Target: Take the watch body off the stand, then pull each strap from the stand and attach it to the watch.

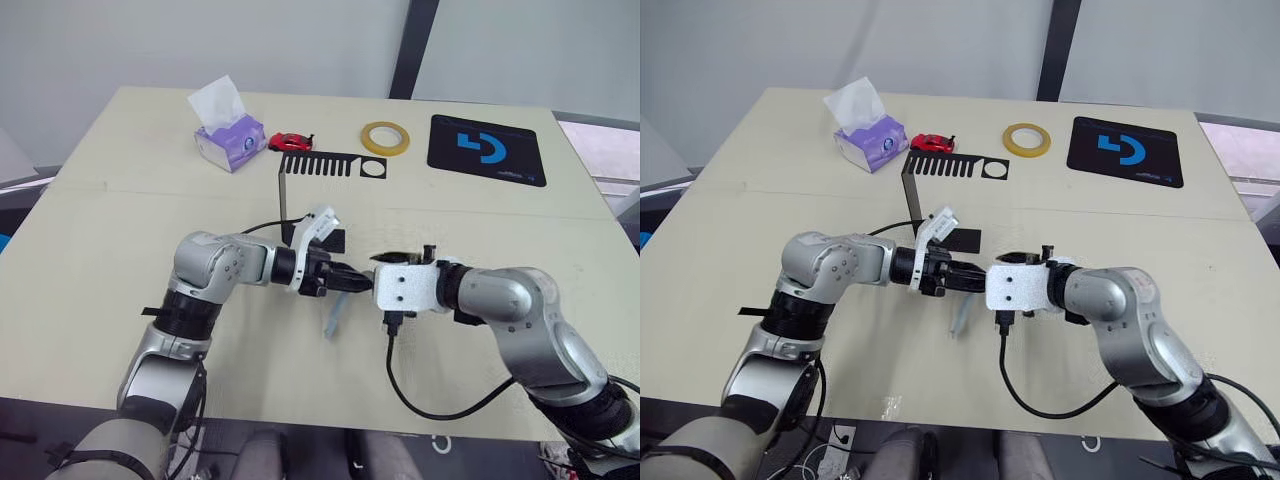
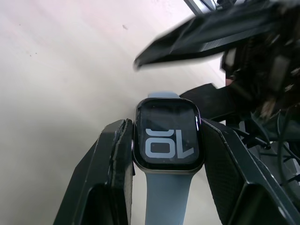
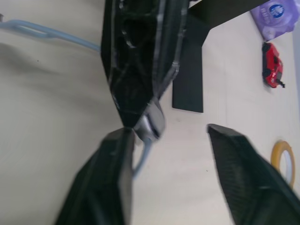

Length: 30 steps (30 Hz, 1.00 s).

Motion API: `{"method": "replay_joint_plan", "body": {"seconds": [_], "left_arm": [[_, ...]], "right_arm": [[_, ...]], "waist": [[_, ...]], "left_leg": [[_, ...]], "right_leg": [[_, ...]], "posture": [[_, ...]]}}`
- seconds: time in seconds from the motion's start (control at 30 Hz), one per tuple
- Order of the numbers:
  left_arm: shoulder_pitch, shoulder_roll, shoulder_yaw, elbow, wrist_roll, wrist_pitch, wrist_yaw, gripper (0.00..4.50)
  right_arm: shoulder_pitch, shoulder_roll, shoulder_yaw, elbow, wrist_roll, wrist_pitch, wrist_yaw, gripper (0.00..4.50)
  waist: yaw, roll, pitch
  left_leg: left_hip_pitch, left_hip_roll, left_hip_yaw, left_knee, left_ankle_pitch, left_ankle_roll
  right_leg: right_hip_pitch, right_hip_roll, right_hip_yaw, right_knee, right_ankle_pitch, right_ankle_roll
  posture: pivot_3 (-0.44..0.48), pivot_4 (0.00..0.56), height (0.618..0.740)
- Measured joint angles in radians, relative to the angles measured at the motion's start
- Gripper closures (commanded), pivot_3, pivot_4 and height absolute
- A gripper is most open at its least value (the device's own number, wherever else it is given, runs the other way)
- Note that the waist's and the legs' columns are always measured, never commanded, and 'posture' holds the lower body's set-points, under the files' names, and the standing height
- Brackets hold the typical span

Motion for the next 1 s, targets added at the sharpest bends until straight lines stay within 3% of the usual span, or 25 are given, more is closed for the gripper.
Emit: {"method": "replay_joint_plan", "body": {"seconds": [0.03,0.17,0.23,0.4,0.53,0.73,1.0], "left_arm": [[0.000,0.014,-0.010,0.000,0.006,-0.020,-0.015,2.76],[0.000,0.067,-0.050,-0.007,0.034,-0.106,-0.084,2.76],[0.000,0.104,-0.080,-0.009,0.066,-0.187,-0.140,2.76],[0.009,0.215,-0.160,-0.013,0.173,-0.464,-0.330,2.76],[0.031,0.254,-0.208,-0.011,0.268,-0.682,-0.446,2.76],[0.086,0.279,-0.220,-0.014,0.352,-0.806,-0.489,2.76],[0.153,0.269,-0.224,-0.044,0.412,-0.805,-0.466,2.76]], "right_arm": [[0.017,-0.003,-0.031,-0.016,0.030,0.016,0.009,0.04],[0.082,0.009,-0.143,-0.064,0.199,0.110,0.060,0.04],[0.097,0.053,-0.259,-0.104,0.342,0.207,0.084,0.04],[0.137,0.080,-0.511,-0.140,0.662,0.417,0.127,0.04],[0.174,0.071,-0.611,-0.141,0.830,0.495,0.115,0.04],[0.258,0.025,-0.657,-0.142,0.959,0.489,0.082,0.04],[0.377,-0.047,-0.664,-0.150,1.010,0.394,0.046,0.04]], "waist": [[0.000,0.000,0.000],[0.000,0.000,0.000],[-0.001,0.000,0.000],[0.001,0.000,0.000],[0.001,0.000,0.000],[0.000,0.000,0.000],[0.002,0.000,0.000]], "left_leg": [[0.000,0.000,0.000,0.000,0.000,0.000],[0.000,0.000,0.000,-0.002,0.000,0.000],[0.000,0.000,0.000,-0.003,0.000,0.000],[0.001,0.000,0.000,-0.007,-0.001,0.002],[0.001,0.000,0.000,-0.008,-0.002,0.004],[0.000,0.000,0.000,-0.008,-0.003,0.006],[0.000,0.000,0.000,-0.007,-0.003,0.007]], "right_leg": [[0.000,0.000,0.000,0.000,0.000,0.000],[0.000,0.000,0.000,-0.001,0.000,0.000],[0.000,0.000,0.000,-0.001,0.000,0.000],[0.000,-0.001,0.000,-0.003,0.000,0.000],[0.000,-0.002,0.000,-0.005,0.000,-0.001],[0.000,-0.002,0.000,-0.006,0.000,0.000],[0.001,-0.001,0.000,-0.006,0.000,0.000]], "posture": [[0.000,0.150,0.738],[0.000,0.150,0.738],[0.000,0.150,0.738],[0.000,0.150,0.738],[0.000,0.150,0.738],[0.000,0.150,0.738],[0.000,0.150,0.738]]}}
